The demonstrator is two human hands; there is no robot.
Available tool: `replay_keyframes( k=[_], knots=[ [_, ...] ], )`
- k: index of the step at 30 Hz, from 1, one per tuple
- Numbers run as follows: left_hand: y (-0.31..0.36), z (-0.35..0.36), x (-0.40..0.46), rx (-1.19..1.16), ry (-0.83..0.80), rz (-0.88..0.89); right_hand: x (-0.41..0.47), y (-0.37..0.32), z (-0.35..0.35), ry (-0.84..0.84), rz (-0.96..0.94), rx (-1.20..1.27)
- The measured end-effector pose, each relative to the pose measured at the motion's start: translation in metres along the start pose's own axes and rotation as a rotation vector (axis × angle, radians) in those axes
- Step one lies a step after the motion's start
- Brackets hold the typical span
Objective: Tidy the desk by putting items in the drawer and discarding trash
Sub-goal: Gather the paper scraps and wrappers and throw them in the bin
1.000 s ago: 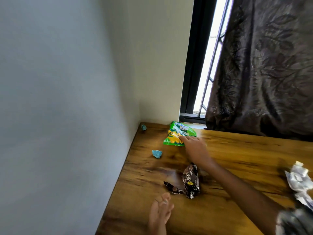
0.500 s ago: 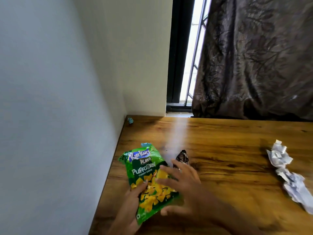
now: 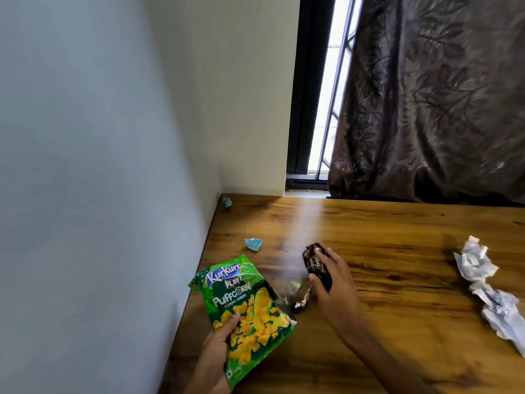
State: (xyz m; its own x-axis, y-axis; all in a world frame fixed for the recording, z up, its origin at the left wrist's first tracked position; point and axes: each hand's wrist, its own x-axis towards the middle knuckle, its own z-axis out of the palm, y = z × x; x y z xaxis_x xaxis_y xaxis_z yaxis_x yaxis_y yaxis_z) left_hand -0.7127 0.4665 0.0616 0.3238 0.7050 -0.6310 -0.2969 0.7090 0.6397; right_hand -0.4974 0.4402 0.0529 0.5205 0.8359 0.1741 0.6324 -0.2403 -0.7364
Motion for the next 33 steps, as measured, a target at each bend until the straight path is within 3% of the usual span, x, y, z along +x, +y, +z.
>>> replay_keyframes(
  k=[4, 9, 14, 21, 23, 26, 30, 33],
  knots=[
    [-0.005, 0.008, 0.002, -0.027, -0.052, -0.043, -0.02, -0.036, 0.005, -0.054, -0.129, 0.141],
    [-0.007, 0.018, 0.0, -0.245, -0.241, -0.127, -0.052, -0.052, 0.031, -0.411, -0.226, 0.002],
    [-0.017, 0.017, 0.005, -0.154, -0.1, -0.018, -0.066, -0.05, 0.029, -0.532, -0.324, -0.229],
    [-0.047, 0.007, 0.042, 0.023, 0.0, -0.046, -0.069, -0.031, 0.0, -0.564, -0.216, -0.114],
    [-0.053, 0.006, 0.057, 0.128, -0.002, 0.006, -0.069, -0.026, -0.012, -0.518, -0.209, -0.046],
    [-0.052, 0.001, 0.065, 0.279, -0.001, 0.038, -0.063, -0.02, -0.038, -0.298, -0.111, 0.05],
    [-0.051, -0.004, 0.068, 0.598, -0.011, 0.099, -0.039, 0.035, -0.086, 0.064, 0.02, -0.227],
    [-0.057, -0.013, 0.073, 0.461, 0.102, 0.135, -0.027, 0.099, -0.126, 0.32, 0.234, -0.43]
  ],
)
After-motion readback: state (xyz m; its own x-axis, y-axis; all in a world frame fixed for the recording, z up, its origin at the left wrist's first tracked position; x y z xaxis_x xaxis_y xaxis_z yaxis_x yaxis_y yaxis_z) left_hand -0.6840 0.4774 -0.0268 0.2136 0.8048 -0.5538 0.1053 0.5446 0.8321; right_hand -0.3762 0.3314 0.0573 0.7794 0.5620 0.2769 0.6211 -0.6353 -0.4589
